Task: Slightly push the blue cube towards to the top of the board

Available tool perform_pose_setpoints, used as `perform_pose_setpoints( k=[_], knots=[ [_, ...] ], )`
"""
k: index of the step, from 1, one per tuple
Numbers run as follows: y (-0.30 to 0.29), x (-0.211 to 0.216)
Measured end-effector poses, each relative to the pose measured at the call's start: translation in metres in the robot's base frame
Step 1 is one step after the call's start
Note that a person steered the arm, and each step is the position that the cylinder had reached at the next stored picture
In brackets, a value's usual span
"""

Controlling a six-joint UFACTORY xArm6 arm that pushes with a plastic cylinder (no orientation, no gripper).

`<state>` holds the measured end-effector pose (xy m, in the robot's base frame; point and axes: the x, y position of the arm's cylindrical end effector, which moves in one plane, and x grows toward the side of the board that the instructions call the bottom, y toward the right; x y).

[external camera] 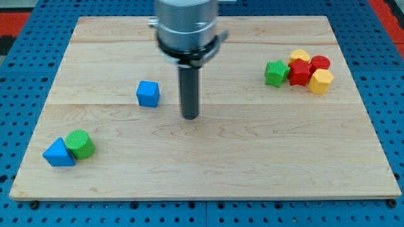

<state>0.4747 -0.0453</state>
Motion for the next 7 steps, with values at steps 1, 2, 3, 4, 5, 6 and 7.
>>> perform_pose_setpoints(
  k=[1, 2, 3, 4, 5, 6, 7],
  knots=[
    [-0.037, 0.009],
    [-0.057, 0.005],
    [-0.068, -0.005],
    [-0.105, -0.005],
    [-0.093, -0.006],
    [-0.050, -0.008],
    [-0.050, -0.035]
  ],
)
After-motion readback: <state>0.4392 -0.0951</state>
